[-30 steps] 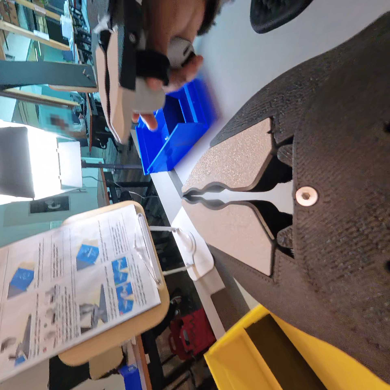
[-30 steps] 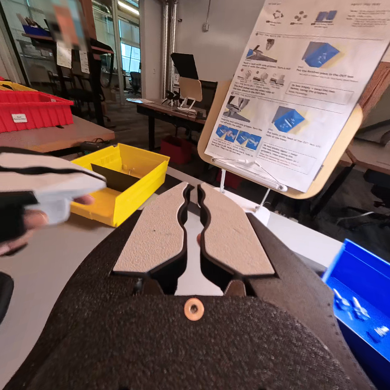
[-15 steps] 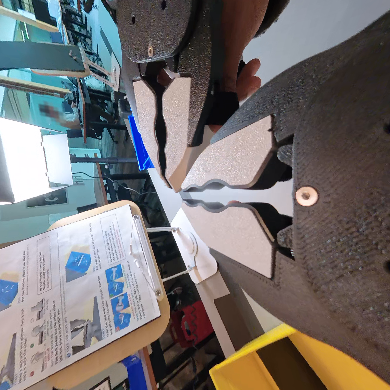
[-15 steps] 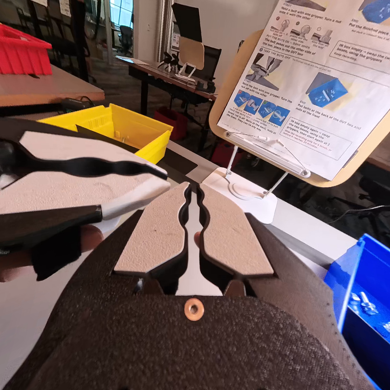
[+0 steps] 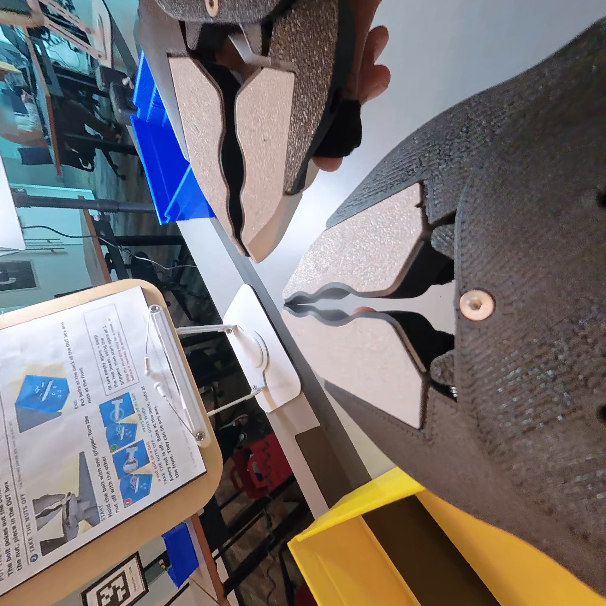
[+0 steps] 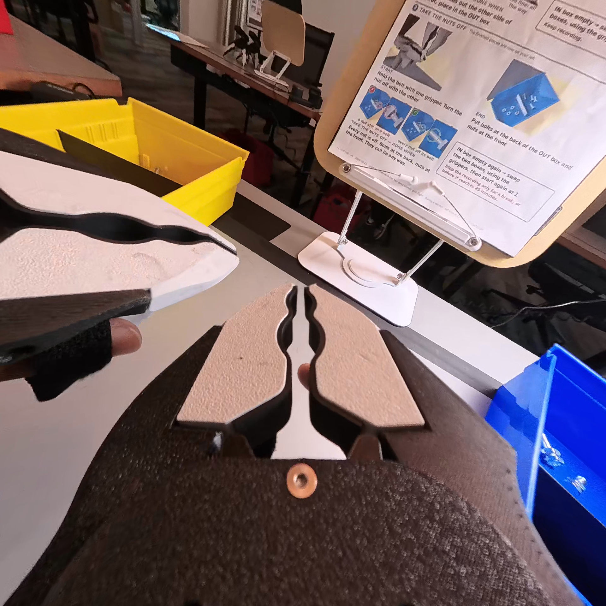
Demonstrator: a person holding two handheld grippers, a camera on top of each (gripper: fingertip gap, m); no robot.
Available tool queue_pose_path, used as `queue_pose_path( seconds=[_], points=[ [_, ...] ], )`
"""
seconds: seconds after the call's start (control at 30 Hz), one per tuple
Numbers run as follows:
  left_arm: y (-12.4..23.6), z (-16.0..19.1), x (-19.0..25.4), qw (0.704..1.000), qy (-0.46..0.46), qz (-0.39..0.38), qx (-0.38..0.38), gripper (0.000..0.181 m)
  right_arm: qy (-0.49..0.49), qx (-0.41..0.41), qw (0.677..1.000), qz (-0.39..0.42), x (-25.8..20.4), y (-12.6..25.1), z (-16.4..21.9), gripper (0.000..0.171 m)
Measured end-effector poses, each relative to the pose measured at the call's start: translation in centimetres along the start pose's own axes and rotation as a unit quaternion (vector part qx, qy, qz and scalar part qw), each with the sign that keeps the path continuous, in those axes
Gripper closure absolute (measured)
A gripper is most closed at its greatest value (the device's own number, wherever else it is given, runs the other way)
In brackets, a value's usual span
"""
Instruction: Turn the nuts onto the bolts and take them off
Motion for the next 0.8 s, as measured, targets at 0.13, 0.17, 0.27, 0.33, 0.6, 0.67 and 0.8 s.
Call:
queue_pose_path(
  seconds=[0.13, 0.17, 0.27, 0.33, 0.6, 0.67, 0.8],
  points=[
    [-0.3, 0.9, -0.5, 1.000, -0.001, -0.002, -0.015, 0.181, 0.003, 0.000, 1.000, -0.020, -0.7, 0.1, 0.1, 0.161],
    [-0.3, 0.8, -0.5, 1.000, -0.001, 0.000, -0.016, 0.181, 0.008, 0.004, 1.000, -0.028, -1.1, 0.3, -0.2, 0.157],
    [0.0, 0.4, -0.8, 1.000, -0.005, 0.002, -0.013, 0.179, 0.026, 0.024, 0.998, -0.059, -2.4, 1.2, -1.2, 0.145],
    [0.1, 0.0, -1.1, 1.000, 0.007, 0.008, -0.013, 0.178, 0.031, 0.028, 0.997, -0.069, -2.8, 1.6, -1.7, 0.141],
    [1.0, -1.4, -7.7, 0.999, 0.025, -0.023, -0.017, 0.171, 0.012, 0.035, 0.997, -0.067, -0.7, 2.1, -2.0, 0.139],
    [1.4, -2.3, -10.1, 0.999, 0.037, -0.021, -0.005, 0.169, 0.013, 0.043, 0.997, -0.068, 0.0, 2.3, -1.9, 0.139],
    [1.3, -3.2, -17.0, 0.996, -0.004, -0.079, -0.050, 0.170, 0.035, 0.022, 0.996, -0.077, 0.6, 2.9, 0.4, 0.139]
  ],
)
Point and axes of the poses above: each gripper's, where its closed fingertips meet, y back along the fingers, z out of its underside, x = y × z across the jaws, the point moved 4 cm from there along y, back along the fingers, and after that the axes turned 1 degree about -y, right-handed, at the moved point
